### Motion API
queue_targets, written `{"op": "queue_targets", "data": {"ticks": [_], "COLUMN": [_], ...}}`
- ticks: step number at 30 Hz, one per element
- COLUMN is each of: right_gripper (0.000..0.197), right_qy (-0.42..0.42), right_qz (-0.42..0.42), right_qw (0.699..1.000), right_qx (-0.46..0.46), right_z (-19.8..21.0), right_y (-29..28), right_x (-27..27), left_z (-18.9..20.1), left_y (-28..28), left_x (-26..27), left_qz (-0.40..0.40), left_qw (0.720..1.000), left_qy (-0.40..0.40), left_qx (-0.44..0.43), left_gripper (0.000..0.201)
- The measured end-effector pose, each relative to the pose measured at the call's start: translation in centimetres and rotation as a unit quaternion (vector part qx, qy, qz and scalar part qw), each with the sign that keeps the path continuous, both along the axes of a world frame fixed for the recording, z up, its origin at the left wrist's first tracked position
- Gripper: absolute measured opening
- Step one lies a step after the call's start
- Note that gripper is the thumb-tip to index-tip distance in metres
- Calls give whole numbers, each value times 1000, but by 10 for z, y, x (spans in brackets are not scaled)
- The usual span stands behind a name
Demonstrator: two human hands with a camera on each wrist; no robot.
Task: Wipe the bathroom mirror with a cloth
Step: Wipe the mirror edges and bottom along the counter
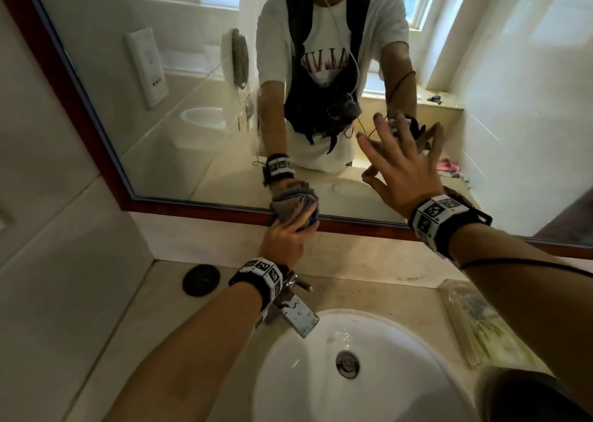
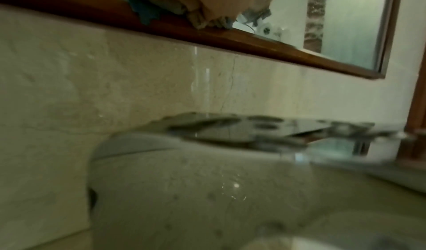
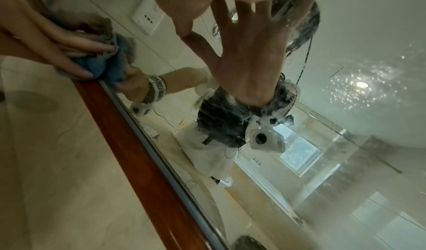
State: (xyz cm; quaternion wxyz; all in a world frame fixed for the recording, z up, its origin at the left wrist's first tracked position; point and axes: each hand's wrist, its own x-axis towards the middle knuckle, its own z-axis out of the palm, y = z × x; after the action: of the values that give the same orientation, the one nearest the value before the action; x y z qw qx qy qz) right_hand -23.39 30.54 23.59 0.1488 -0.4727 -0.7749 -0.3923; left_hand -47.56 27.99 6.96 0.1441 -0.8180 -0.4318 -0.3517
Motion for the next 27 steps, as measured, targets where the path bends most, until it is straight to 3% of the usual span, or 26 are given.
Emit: {"op": "queue_targets", "data": {"ticks": [3,8,10,17,22,27], "right_gripper": [86,85,84,78,74,76], "right_qy": [-1,6,9,-6,1,-2], "right_qz": [5,7,5,20,36,32], "right_qw": [1000,1000,1000,1000,999,999], "right_qx": [-5,-6,-10,3,0,-6], "right_z": [0,1,0,-5,-8,-7], "right_y": [1,0,-1,5,7,6], "right_x": [1,-1,0,8,11,9], "left_z": [14,89,101,67,9,16], "left_y": [4,13,16,13,1,-3], "left_x": [0,20,27,31,39,37], "left_qz": [-6,11,10,7,-11,-11], "left_qw": [1000,998,997,998,1000,999], "left_qy": [20,35,29,18,16,21], "left_qx": [16,51,74,66,9,28], "left_gripper": [49,52,50,53,41,41]}}
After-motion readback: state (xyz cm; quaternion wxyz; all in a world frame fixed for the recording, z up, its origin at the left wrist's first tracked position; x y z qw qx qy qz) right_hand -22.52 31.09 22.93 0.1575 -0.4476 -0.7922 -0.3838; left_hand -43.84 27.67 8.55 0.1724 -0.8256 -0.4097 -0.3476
